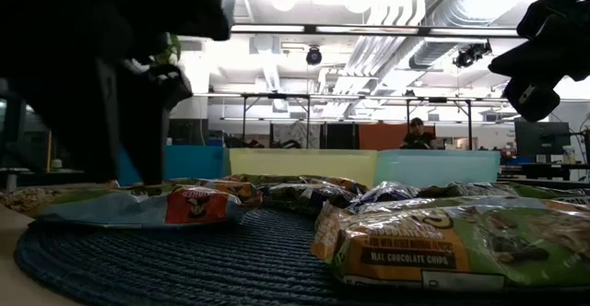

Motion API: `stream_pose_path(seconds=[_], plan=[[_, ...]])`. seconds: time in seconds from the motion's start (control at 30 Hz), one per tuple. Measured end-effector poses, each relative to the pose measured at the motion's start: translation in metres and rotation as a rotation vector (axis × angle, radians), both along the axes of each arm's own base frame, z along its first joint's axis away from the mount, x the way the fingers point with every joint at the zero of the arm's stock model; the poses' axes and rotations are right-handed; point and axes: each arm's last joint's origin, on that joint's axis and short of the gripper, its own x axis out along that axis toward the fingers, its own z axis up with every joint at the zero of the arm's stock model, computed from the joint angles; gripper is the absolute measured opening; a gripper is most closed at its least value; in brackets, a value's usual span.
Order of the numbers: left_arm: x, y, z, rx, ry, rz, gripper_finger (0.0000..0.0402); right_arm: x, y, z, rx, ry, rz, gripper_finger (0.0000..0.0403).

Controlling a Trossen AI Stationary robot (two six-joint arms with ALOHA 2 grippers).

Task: Pick and place Granola Bars by type
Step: Put the red granola bar into the green bin

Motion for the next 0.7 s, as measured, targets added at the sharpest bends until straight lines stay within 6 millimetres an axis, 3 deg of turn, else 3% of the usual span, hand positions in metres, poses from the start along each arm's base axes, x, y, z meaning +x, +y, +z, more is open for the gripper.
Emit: stream_pose_path(seconds=[0.4, 0.7], plan=[[0.002, -0.004, 0.000, -0.050, -0.016, 0.012, 0.0263, 0.000, 0.000, 0.000, 0.003, -0.004, 0.005, 0.0002], [0.003, -0.010, -0.014, -0.068, 0.020, -0.011, 0.0263, 0.000, 0.001, 0.000, 0.013, 0.004, 0.033, 0.0002]])
